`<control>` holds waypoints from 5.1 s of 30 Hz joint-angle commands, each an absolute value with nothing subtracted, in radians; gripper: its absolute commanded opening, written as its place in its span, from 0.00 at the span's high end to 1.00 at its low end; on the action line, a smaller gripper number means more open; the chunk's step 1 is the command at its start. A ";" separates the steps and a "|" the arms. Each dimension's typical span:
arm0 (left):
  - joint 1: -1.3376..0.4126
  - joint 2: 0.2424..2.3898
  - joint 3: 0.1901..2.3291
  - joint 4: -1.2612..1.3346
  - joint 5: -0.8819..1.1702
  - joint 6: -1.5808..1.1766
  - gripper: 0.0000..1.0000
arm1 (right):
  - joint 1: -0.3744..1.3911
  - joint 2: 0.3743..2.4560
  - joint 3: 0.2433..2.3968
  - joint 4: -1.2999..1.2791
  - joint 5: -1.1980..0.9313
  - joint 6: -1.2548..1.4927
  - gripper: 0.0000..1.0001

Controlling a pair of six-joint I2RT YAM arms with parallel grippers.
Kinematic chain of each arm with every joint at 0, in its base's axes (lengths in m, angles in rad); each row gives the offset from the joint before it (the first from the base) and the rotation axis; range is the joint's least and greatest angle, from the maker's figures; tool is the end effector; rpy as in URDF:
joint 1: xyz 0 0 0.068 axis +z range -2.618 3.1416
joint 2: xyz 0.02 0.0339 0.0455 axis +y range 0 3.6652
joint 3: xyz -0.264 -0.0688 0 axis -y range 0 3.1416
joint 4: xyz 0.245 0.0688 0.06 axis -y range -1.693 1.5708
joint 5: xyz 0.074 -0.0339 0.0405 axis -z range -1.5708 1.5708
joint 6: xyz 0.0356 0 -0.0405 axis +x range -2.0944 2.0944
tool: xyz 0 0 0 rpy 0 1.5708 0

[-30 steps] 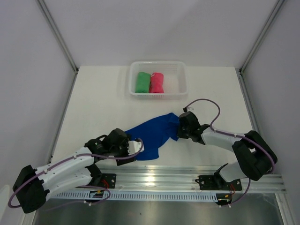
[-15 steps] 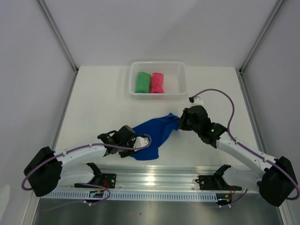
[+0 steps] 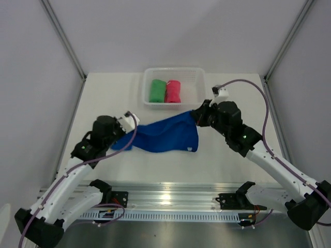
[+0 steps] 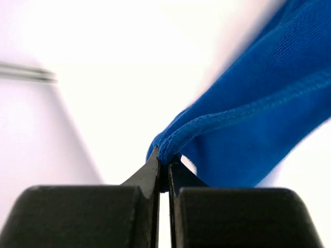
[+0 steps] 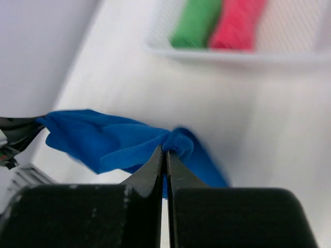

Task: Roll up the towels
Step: Flatten the towel

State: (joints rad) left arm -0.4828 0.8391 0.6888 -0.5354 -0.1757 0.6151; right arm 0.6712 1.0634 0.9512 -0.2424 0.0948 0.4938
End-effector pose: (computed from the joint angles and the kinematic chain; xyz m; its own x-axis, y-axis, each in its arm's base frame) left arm 0.1616 -0.0777 0.2635 -0.2634 0.7796 -0.5682 0.5991 0.5939 0.5370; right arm 0.1936 0.1494 0.3384 -0.4999 0.2055 -0.8413 -0.3551 0.8374 0.4155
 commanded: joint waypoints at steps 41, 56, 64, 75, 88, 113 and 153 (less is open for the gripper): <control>-0.399 1.171 1.058 -0.562 -0.060 0.697 0.27 | 0.278 1.253 0.914 -0.345 0.133 0.512 0.40; -1.049 0.960 0.611 -0.721 -0.064 0.632 0.27 | 0.468 1.221 0.650 -0.437 0.070 0.531 0.45; -1.108 1.132 0.581 -0.612 -0.058 0.621 0.28 | 0.439 1.282 0.588 -0.341 0.035 0.535 0.44; -1.106 1.164 0.519 -0.600 -0.057 0.623 0.45 | 0.439 1.344 0.571 -0.252 -0.031 0.557 0.47; -1.037 0.939 0.489 -0.586 -0.101 0.578 0.99 | 0.358 1.120 0.595 -0.359 -0.043 0.543 1.00; -0.157 0.842 1.157 -0.683 0.115 0.558 0.99 | -0.106 0.937 1.097 -0.563 -0.207 0.368 1.00; 0.028 0.841 0.512 -0.641 0.505 0.781 0.99 | -0.003 0.830 0.715 -0.735 -0.218 0.486 1.00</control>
